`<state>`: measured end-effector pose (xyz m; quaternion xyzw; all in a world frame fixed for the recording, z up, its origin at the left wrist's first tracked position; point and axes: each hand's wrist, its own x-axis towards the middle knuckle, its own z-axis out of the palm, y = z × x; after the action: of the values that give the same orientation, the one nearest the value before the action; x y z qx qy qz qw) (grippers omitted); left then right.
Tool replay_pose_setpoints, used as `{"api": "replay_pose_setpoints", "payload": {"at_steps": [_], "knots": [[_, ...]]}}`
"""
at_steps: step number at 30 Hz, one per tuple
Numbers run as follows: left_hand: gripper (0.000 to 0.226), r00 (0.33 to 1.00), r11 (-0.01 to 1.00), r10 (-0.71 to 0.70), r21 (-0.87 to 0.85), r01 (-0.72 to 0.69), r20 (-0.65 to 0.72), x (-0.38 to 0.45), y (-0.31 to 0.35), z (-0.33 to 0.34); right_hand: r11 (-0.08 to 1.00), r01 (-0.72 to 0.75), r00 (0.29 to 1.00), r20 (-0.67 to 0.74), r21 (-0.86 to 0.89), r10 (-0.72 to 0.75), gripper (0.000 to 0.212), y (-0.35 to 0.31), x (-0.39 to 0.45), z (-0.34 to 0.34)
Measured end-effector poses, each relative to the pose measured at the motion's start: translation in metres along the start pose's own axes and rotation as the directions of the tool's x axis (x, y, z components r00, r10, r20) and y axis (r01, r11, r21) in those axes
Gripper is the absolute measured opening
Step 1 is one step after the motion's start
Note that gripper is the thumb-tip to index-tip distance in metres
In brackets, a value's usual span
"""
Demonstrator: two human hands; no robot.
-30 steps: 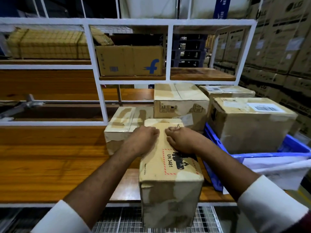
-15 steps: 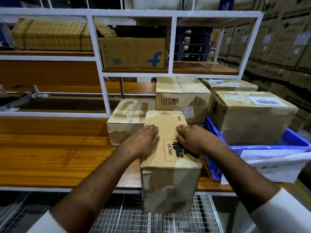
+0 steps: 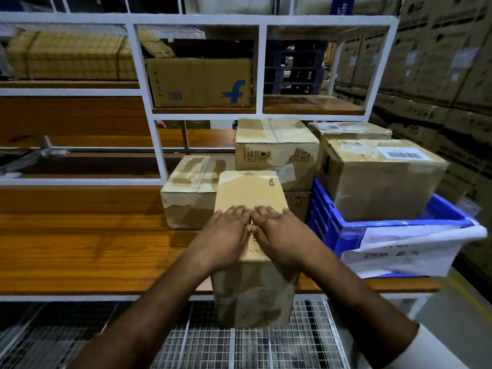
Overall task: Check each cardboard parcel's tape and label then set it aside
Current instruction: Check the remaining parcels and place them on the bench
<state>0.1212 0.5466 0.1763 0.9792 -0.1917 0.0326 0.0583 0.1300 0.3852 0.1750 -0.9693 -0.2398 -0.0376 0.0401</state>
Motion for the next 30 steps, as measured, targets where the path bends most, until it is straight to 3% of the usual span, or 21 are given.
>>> {"api": "replay_pose_setpoints", "payload": {"at_steps": [4,8,12,16,19,21,23,24,26,28,30], "knots": [[0.051,0.998,0.995,-0.022,-0.097,0.016,-0.056,0.004,-0.004,0.002,0.997,-0.022,0.999,-0.029,0.074,0.024,0.053,0.003,0.001,0.000],[0.047,0.969,0.951,-0.163,-0.292,0.103,-0.188,-0.014,-0.012,0.009,0.988,-0.089,0.988,-0.117,0.127,0.104,0.049,0.008,-0.024,-0.009],[0.046,0.943,0.828,-0.266,-0.548,0.116,-0.202,-0.039,-0.015,0.020,0.917,-0.150,0.959,-0.170,0.369,0.225,0.050,0.008,-0.066,0.008],[0.052,0.940,0.788,-0.286,-0.605,0.120,-0.186,-0.043,-0.013,0.023,0.855,-0.119,0.936,-0.230,0.505,0.267,0.052,0.005,-0.069,0.021],[0.058,0.944,0.693,-0.320,-0.700,0.173,-0.083,-0.044,-0.016,0.021,0.739,-0.122,0.918,-0.207,0.662,0.337,0.062,0.011,-0.069,0.028],[0.058,0.949,0.637,-0.311,-0.753,0.163,-0.058,-0.046,-0.016,0.020,0.577,-0.179,0.918,-0.076,0.797,0.389,0.069,0.013,-0.069,0.031],[0.056,0.937,0.571,-0.339,-0.809,0.137,-0.081,-0.046,-0.015,0.020,0.385,-0.203,0.921,0.043,0.901,0.386,0.055,0.009,-0.066,0.032],[0.055,0.928,0.544,-0.359,-0.830,0.122,-0.099,-0.045,-0.016,0.021,0.371,-0.185,0.924,0.033,0.910,0.380,0.044,0.009,-0.064,0.034],[0.054,0.917,0.522,-0.381,-0.846,0.108,-0.118,-0.042,-0.019,0.023,0.389,-0.124,0.929,-0.032,0.913,0.370,0.043,0.009,-0.061,0.032],[0.050,0.914,0.497,-0.394,-0.859,0.122,-0.098,-0.039,-0.020,0.029,0.447,-0.052,0.943,-0.104,0.893,0.316,0.061,0.009,-0.059,0.021],[0.046,0.916,0.477,-0.399,-0.863,0.165,-0.045,-0.035,-0.019,0.040,0.595,-0.027,0.957,-0.151,0.803,0.248,0.088,0.007,-0.052,0.012]]}}
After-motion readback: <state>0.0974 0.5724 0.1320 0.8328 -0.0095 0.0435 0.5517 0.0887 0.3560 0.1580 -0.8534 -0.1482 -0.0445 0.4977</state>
